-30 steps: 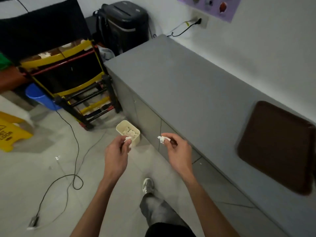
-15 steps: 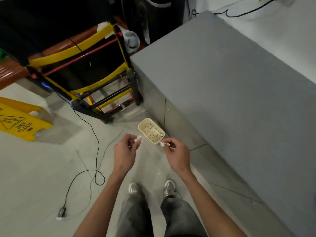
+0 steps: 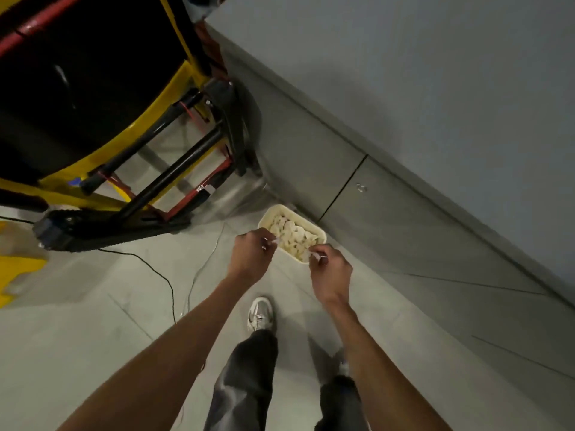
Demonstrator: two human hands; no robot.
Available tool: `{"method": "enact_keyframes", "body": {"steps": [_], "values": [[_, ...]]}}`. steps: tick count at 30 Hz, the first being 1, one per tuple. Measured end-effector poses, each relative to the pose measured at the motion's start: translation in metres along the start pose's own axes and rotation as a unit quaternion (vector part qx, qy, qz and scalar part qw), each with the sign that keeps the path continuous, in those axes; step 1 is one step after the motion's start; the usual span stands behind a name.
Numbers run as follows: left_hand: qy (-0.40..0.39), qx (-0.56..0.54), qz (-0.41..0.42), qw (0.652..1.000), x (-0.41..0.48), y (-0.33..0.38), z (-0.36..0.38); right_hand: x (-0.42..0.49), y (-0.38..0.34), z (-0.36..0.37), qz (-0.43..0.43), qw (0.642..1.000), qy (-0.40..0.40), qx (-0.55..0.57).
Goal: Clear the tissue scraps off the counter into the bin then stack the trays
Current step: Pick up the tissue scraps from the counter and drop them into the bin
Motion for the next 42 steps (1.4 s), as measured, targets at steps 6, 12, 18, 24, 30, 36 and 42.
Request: {"method": "enact_keyframes", "body": {"steps": [6,12,18,24,30,36,42], "values": [[-0.053,0.07,0.024,0.996,0.082,-0.079,0.094,0.058,0.057,0.101,0.034,0.998,-0.002,-0.046],[-0.108,0.089,0.073,0.987,0.127,-0.099,0.167,0.102,0.106,0.176,0.057,0.994,-0.029,-0.092],[-0.211,0.206,0.131,0.947,0.138,-0.115,0.202,0.112,0.129,0.214,0.079,0.975,-0.132,-0.159],[-0.173,0.244,0.163,0.94,0.125,-0.086,0.158,0.092,0.095,0.161,0.071,0.985,-0.075,-0.141],[-0.101,0.23,0.217,0.943,0.067,-0.009,0.067,0.024,0.013,0.044,-0.003,0.998,0.021,-0.063],[-0.024,0.186,0.26,0.947,-0.053,0.095,-0.035,-0.088,-0.047,-0.112,-0.053,0.993,0.104,0.004],[0.039,0.123,0.318,0.939,-0.209,0.208,-0.09,-0.201,-0.041,-0.281,-0.101,0.973,0.207,0.023]]}}
Point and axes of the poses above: each hand's wrist, its own x-axis towards the middle knuckle, its own z-axis out of the palm, y = z × x, the point moved 6 cm from there along x, towards the middle knuckle, and after that the axes turned 8 degrees about y, right-handed, at the moved point
